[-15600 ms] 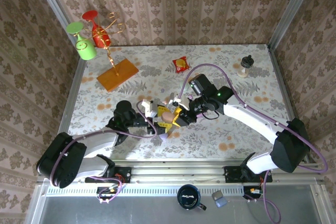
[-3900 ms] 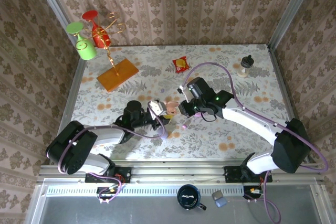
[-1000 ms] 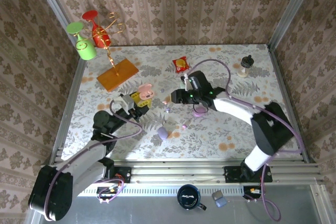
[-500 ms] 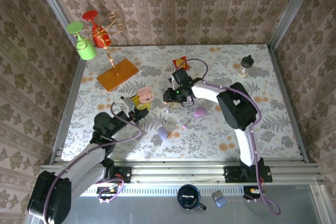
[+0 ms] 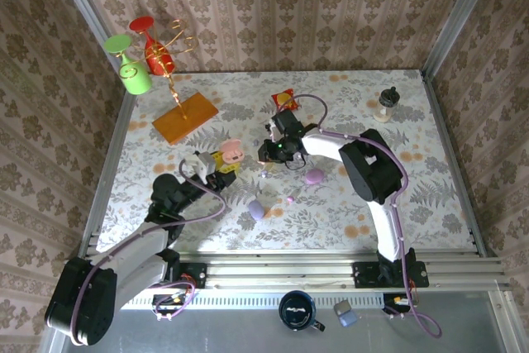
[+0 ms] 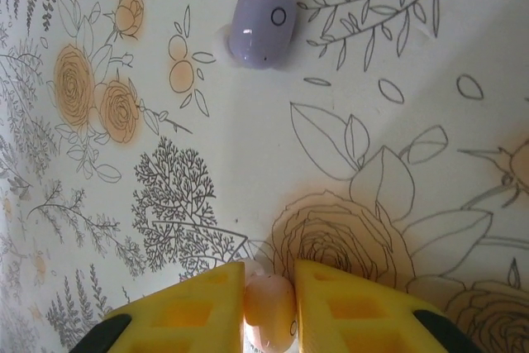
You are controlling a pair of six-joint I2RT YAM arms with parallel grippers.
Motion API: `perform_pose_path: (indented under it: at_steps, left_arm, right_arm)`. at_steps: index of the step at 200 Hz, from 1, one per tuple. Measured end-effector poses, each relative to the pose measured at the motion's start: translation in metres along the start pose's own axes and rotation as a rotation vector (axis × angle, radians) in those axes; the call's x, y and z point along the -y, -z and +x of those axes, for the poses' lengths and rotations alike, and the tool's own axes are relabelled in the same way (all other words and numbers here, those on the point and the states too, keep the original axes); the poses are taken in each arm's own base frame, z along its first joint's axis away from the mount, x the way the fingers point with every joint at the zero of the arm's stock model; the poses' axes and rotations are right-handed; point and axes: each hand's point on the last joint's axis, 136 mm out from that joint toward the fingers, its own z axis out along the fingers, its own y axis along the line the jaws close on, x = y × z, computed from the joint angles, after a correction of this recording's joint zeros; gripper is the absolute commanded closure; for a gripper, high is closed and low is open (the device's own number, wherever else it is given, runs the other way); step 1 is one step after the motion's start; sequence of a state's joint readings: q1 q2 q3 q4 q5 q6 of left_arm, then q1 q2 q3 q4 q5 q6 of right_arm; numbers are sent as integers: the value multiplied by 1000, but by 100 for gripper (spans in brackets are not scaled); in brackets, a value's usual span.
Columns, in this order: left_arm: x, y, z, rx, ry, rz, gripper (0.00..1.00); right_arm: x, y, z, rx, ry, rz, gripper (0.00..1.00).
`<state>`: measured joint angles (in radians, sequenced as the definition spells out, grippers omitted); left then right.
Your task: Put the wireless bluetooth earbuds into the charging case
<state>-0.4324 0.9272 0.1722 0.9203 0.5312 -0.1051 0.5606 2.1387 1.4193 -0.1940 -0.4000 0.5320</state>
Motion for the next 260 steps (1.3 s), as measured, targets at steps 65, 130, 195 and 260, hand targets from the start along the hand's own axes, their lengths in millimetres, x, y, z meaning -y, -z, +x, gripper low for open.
perform_pose_path:
  at_steps: [65, 130, 195, 260]
  left_arm:
    - [0, -4, 12, -33, 19, 11, 79]
    - [0, -7, 17, -39, 23, 18, 79]
    - [9, -11, 20, -48, 26, 47, 79]
    - [12, -15, 24, -55, 26, 60, 79]
  right_arm:
    - [39, 35, 17, 72, -117, 82, 82]
    - [63, 57, 31, 129, -164, 120, 58]
    - [51, 60, 48, 100, -137, 95, 55]
    - [29, 52, 50, 59, -62, 54, 55]
